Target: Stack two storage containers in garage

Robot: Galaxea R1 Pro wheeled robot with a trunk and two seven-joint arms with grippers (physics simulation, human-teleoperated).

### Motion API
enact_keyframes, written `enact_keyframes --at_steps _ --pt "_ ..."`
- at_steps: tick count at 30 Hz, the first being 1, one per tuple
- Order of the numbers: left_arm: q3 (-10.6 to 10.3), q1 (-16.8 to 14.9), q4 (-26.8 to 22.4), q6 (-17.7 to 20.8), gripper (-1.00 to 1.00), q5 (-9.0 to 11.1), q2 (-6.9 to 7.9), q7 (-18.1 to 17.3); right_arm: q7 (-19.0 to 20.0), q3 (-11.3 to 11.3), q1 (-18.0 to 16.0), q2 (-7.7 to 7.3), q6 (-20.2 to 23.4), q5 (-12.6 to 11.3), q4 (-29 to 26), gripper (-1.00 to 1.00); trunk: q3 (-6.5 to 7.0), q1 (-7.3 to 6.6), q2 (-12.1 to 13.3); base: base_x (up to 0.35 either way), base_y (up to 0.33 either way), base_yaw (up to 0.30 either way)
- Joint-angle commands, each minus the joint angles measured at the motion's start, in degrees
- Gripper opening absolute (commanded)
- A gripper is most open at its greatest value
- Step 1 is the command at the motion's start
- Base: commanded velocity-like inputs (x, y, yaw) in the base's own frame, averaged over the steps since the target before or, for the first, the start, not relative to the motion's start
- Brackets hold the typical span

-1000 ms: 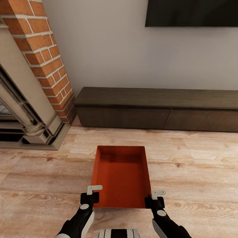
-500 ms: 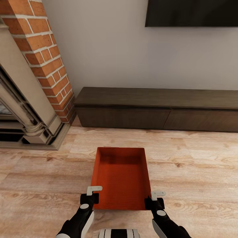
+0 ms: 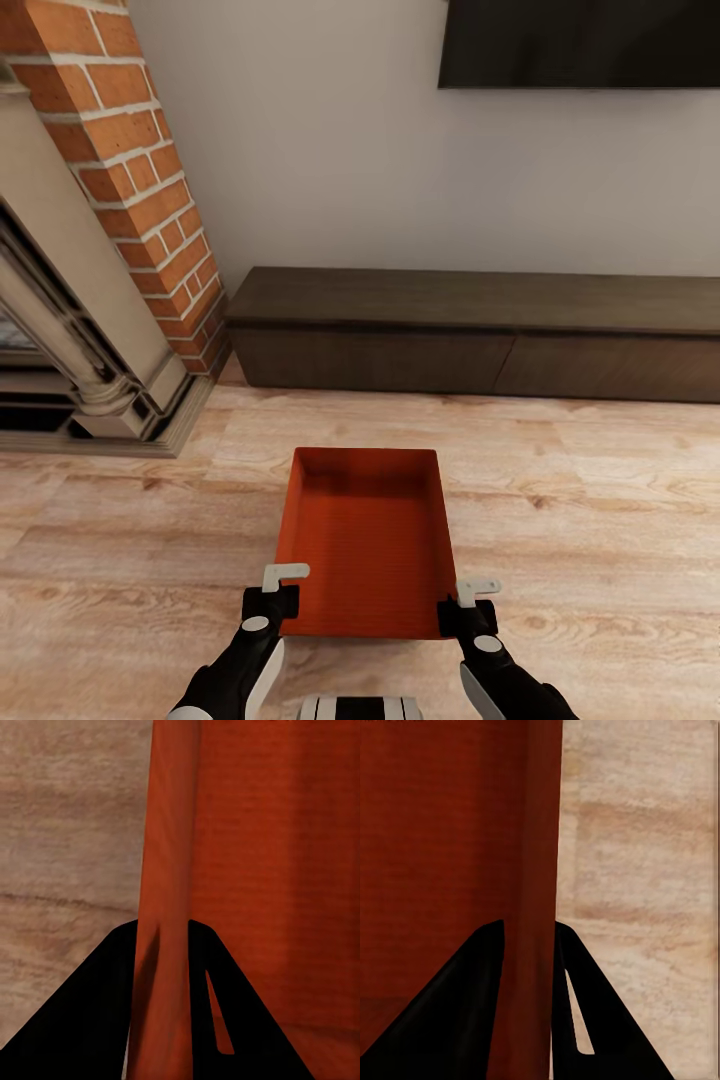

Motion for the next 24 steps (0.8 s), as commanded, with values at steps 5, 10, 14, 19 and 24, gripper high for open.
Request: enact_keyframes --at_steps 5,10,14,19,24 --pt "0.6 0.0 0.0 0.3 -1.00 -0.6 0.12 1.2 1.6 -0.3 -0.1 -0.55 -2.7 0.3 -0.3 -1.00 0.86 -1.11 2.0 0.000 0.000 0.000" --pt "0.6 0.0 0.0 0.3 -1.00 -0.6 0.12 1.2 1.6 -0.3 -0.1 -0.55 -2.7 0.3 -0.3 -1.00 1.75 -2.21 4.0 0.000 0.000 0.000" --pt "0.6 0.0 0.0 0.3 -1.00 -0.6 0.12 1.2 1.6 -0.3 -0.1 -0.55 -2.8 0.3 -0.3 -1.00 2.47 -3.09 5.6 0.000 0.000 0.000" --pt "0.6 0.0 0.0 0.3 -1.00 -0.6 0.12 1.2 1.6 -0.3 -0.1 -0.55 -2.7 0.3 -0.3 -1.00 3.37 -4.19 7.6 0.000 0.000 0.000" --pt "0.6 0.0 0.0 0.3 -1.00 -0.6 0.12 1.2 1.6 -0.3 -0.1 -0.55 -2.6 0.3 -0.3 -1.00 4.27 -5.29 9.6 0.000 0.000 0.000"
